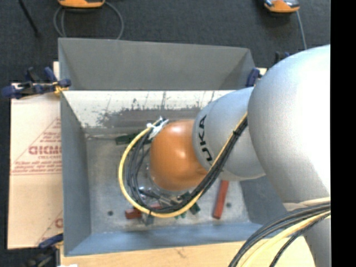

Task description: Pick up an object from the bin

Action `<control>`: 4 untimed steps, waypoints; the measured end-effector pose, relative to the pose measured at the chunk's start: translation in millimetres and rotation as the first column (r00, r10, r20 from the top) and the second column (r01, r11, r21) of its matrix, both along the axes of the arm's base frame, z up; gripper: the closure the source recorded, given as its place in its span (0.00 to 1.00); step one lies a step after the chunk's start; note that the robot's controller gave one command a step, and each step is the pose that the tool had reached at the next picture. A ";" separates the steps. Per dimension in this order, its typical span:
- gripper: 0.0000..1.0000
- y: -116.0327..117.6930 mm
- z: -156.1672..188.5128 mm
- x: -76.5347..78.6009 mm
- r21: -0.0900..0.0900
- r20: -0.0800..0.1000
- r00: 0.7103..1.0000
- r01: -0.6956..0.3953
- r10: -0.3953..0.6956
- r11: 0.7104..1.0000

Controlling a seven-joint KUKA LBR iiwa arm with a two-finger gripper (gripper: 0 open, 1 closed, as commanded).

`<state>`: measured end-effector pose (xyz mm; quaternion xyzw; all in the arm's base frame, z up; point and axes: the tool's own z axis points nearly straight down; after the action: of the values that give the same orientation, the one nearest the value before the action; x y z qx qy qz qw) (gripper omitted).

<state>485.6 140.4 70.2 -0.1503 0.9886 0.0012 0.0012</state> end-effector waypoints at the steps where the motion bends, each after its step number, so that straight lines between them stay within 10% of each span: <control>1: 1.00 17.0 101.0 4.7 0.000 0.009 1.000 0.022 -0.022 1.000; 2: 1.00 -55.6 92.5 0.8 -0.005 -0.001 0.994 0.106 -0.106 0.994; 3: 0.00 -51.9 92.5 0.1 -0.002 -0.002 0.995 0.102 -0.102 0.995; 4: 0.00 -79.2 -2.4 4.9 -0.002 -0.002 0.963 0.270 -0.270 0.963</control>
Offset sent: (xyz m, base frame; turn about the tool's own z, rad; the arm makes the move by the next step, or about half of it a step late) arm 0.0017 0.0170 0.0961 0.0227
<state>490.6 61.2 67.8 -0.0143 0.9999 0.0004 -0.0001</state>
